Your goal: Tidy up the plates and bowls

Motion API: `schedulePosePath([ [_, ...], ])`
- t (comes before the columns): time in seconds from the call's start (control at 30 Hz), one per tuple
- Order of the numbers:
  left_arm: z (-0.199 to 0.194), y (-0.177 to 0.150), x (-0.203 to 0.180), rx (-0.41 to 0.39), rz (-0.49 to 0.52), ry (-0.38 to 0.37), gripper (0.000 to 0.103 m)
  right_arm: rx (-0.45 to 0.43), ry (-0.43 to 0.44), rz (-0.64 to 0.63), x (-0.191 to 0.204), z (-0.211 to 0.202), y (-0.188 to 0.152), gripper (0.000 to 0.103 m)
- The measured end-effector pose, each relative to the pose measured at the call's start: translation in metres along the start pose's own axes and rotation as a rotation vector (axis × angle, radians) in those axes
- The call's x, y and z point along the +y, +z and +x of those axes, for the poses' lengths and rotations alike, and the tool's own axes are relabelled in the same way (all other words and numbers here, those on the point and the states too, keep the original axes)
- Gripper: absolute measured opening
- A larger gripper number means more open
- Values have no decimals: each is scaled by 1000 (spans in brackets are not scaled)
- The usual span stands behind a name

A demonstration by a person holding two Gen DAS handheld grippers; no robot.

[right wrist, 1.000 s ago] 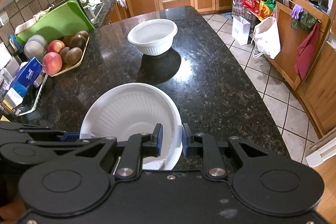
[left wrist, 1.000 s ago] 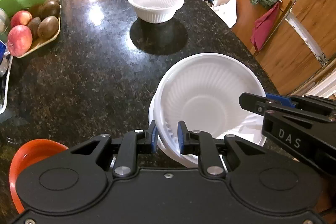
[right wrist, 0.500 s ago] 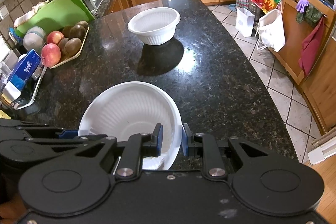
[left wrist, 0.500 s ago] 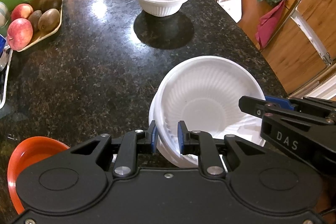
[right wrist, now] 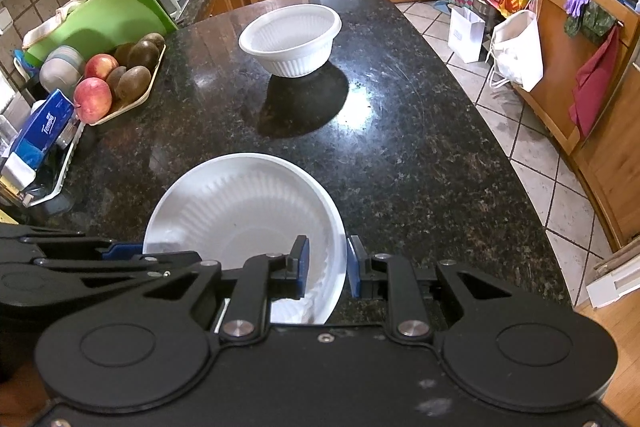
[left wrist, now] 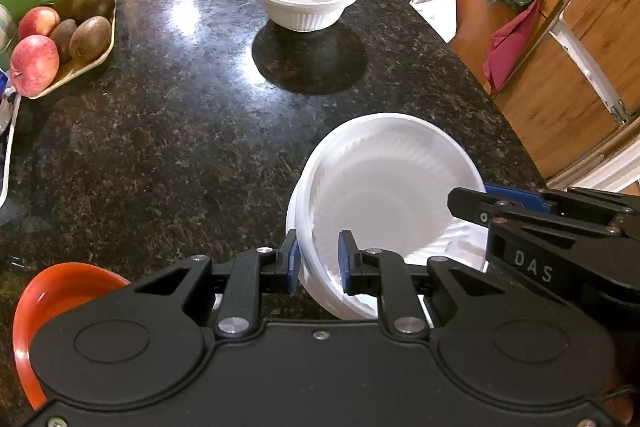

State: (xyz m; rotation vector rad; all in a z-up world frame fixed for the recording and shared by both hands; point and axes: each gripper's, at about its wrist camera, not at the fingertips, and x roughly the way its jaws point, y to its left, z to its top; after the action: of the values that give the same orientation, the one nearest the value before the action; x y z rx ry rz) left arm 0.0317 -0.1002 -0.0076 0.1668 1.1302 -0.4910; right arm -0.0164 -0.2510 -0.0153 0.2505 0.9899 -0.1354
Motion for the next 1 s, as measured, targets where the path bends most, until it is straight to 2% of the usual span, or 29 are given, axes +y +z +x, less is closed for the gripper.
schedulePosePath([
  [0.7,-2,-7,9,6,-8,1,26,-22,-7,12,2,-6,-3,23],
  [1.0,-1,-8,18,24,-45,-47,26,-40,-7,11,4,-13,-4,23],
])
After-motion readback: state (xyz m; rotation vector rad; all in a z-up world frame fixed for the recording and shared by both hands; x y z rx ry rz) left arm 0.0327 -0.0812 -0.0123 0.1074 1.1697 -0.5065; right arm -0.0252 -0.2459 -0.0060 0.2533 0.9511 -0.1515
